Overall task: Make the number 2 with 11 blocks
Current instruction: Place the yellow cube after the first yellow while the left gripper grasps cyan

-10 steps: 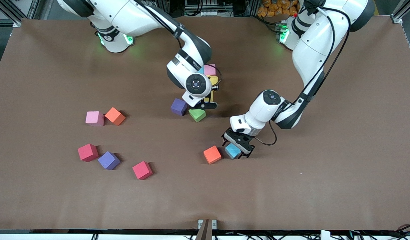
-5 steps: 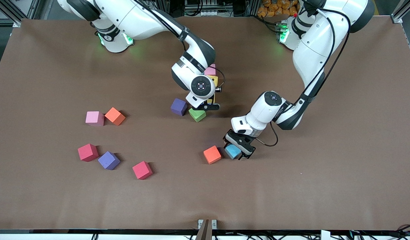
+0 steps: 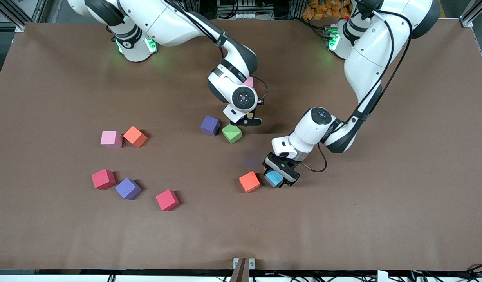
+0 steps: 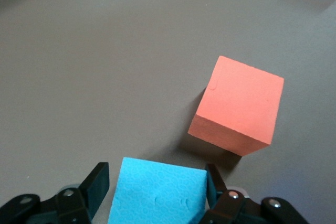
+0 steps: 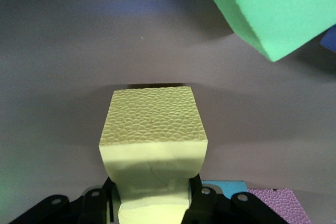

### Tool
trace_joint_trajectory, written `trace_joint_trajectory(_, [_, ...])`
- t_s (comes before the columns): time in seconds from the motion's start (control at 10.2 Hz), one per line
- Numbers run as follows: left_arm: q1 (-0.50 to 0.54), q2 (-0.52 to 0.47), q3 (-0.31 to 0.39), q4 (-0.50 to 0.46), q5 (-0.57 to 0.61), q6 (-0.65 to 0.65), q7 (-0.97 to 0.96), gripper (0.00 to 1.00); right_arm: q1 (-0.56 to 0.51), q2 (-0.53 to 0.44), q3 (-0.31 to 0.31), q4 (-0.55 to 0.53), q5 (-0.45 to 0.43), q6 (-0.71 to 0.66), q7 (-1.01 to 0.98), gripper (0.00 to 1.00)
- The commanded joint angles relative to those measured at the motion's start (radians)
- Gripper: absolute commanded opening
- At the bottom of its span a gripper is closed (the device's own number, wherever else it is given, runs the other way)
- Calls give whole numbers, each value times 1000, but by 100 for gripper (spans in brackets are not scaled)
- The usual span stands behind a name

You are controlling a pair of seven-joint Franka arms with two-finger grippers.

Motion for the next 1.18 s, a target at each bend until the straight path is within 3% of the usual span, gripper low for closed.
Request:
trace_joint_trajectory(0.0, [-5,9,4,14,-9,15,24,52,18,16,-15,28,-10,-14,15,0])
trace_joint_trajectory(0.39, [5,4,4,8,-6,15,24,22,24,22,-15,28,-41,-14,15,0])
trace_joint_trajectory(0.89, [37,-20,0,-43,-16,75,2,22,31,33,-15,28,-41,-8,26,0])
trace_joint_trajectory(1.08, [51,-29,0,-43,-16,109,-39,17,34,42,-15,28,-45,-6,36,0])
